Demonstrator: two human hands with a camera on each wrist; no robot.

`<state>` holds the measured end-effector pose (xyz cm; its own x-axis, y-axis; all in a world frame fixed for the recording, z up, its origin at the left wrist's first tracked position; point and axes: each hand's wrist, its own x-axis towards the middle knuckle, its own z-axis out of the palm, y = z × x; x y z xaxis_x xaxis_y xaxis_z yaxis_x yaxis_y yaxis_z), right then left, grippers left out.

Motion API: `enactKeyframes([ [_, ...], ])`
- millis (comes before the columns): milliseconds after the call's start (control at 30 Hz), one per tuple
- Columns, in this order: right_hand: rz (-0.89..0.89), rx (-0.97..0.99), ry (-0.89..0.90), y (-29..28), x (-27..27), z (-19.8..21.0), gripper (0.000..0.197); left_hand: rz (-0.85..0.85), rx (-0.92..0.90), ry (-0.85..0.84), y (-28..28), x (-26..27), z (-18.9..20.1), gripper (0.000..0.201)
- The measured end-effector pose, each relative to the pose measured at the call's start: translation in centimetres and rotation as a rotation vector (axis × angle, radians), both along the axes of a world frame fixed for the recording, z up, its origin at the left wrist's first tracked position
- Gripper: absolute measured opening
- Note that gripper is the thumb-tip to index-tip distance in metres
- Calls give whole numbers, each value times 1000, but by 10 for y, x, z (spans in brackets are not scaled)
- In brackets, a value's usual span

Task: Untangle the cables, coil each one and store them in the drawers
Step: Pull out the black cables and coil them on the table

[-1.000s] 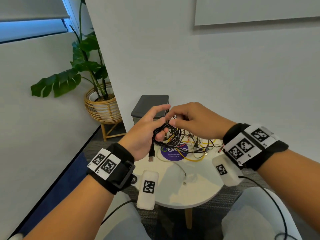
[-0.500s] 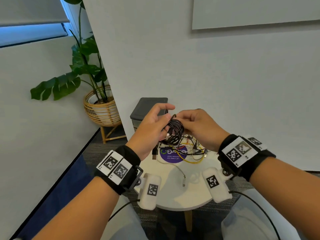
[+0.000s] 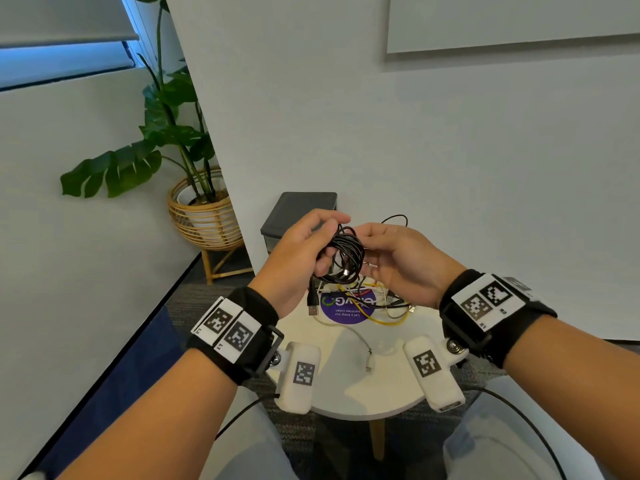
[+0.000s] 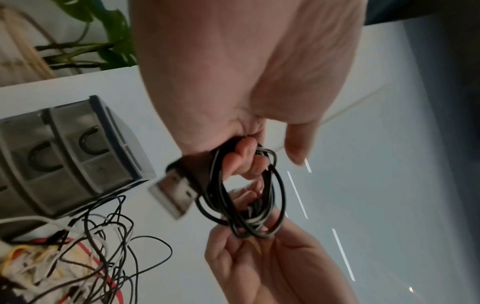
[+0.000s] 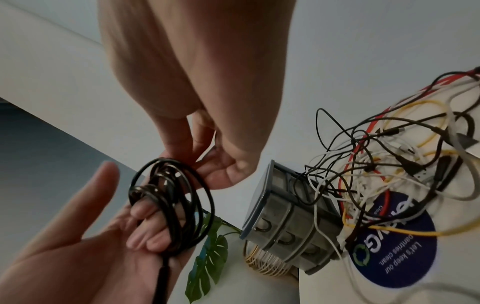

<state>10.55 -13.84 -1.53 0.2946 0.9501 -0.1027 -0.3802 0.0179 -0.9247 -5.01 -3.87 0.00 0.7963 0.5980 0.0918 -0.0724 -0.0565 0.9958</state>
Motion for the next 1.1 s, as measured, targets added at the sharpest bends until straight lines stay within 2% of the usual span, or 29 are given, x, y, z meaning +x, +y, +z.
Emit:
enactKeyframes([
  [67, 28, 24, -28, 0, 2, 1, 22, -67, -78, -29, 1, 0, 0, 30],
  [133, 71, 44, -59, 0, 0, 3, 23, -100, -54, -44, 1, -1, 0, 31],
  [300, 117, 72, -77, -5, 1, 9, 24, -49, 25, -51, 1, -3, 0, 31],
  [367, 103, 51, -253, -7, 5, 13, 18, -52, -6, -35, 3, -3, 2, 31],
  [433, 71, 18, -380, -7, 8, 13, 22, -82, -101, -27, 5, -3, 3, 35],
  [633, 55, -36, -279, -2, 8, 12, 16, -117, -158, -32, 5, -1, 1, 34],
  [733, 72, -46, -149, 0, 5, 9, 30, -115, -158, -38, 3, 0, 0, 34],
  [833, 108, -53, -112, 1, 1, 11, 24, -78, -107, -26, 1, 1, 0, 34],
  [933, 175, -56, -169, -1, -3, 15, 27, -31, -63, -18, -2, 2, 0, 34],
  [1033, 222, -42, -306, -2, -7, 17, 15, 10, -15, 7, -3, 3, -1, 34],
  [1100, 191, -29, -375, -2, -9, 17, 28, 9, 30, 42, -3, 5, -2, 33],
])
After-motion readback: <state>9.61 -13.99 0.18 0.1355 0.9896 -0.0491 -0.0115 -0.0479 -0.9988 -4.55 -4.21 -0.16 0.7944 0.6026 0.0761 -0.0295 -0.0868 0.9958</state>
